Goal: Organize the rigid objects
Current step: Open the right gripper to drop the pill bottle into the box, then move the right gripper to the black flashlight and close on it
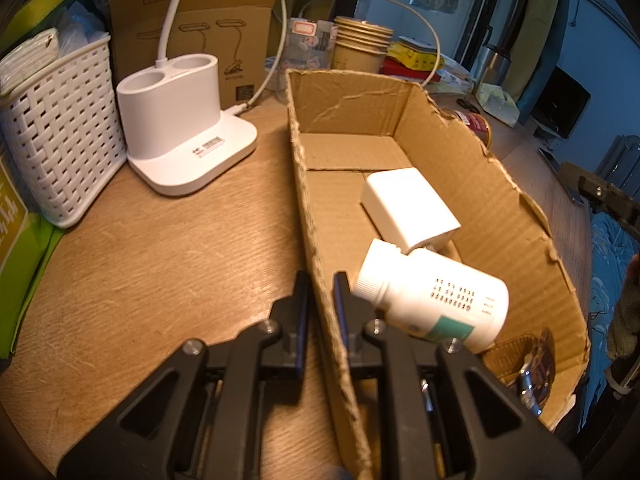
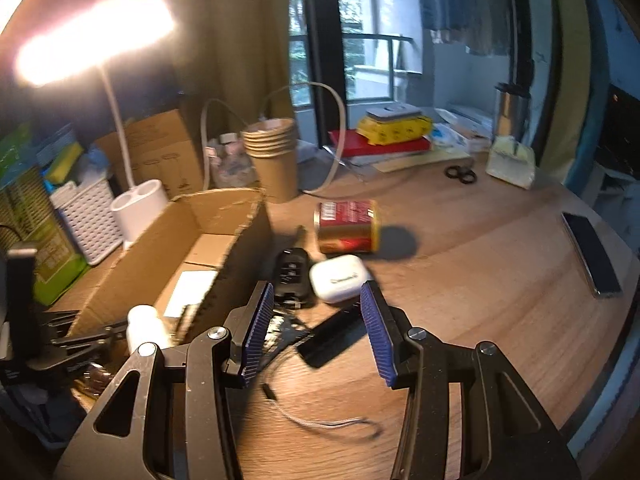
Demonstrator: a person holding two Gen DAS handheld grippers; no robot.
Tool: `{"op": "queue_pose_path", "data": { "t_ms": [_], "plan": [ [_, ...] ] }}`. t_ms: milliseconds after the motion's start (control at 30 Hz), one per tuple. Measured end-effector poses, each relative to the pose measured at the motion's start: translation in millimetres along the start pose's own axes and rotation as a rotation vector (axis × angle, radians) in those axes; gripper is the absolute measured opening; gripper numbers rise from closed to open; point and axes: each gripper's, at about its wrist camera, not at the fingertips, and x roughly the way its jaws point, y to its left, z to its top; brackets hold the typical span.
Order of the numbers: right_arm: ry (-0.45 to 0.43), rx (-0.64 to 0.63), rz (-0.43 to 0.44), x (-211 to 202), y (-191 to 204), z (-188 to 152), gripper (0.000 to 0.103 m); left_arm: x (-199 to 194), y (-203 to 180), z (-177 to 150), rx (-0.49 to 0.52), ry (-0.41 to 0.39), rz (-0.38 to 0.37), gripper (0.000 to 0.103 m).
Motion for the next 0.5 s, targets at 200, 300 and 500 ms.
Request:
{"op": "queue_pose_path", "data": {
  "t_ms": [200, 300, 500],
  "plan": [
    [0.042, 0.047, -0.040, 21.1, -14.6, -6.6, 0.048, 0.0, 0.0, 0.0, 0.000, 0.000, 0.000, 0.013],
    [0.071, 0.060, -0.049, 34.8, -18.0, -11.9, 0.048, 0.0, 0.0, 0.0, 0.000, 0.000, 0.000, 0.013],
    [0.117, 0.070, -0.058, 58.5, -19.3, -18.7, 0.048, -0.1, 0.3, 0.3, 0.000, 0.000, 0.000, 0.013]
  ]
}}
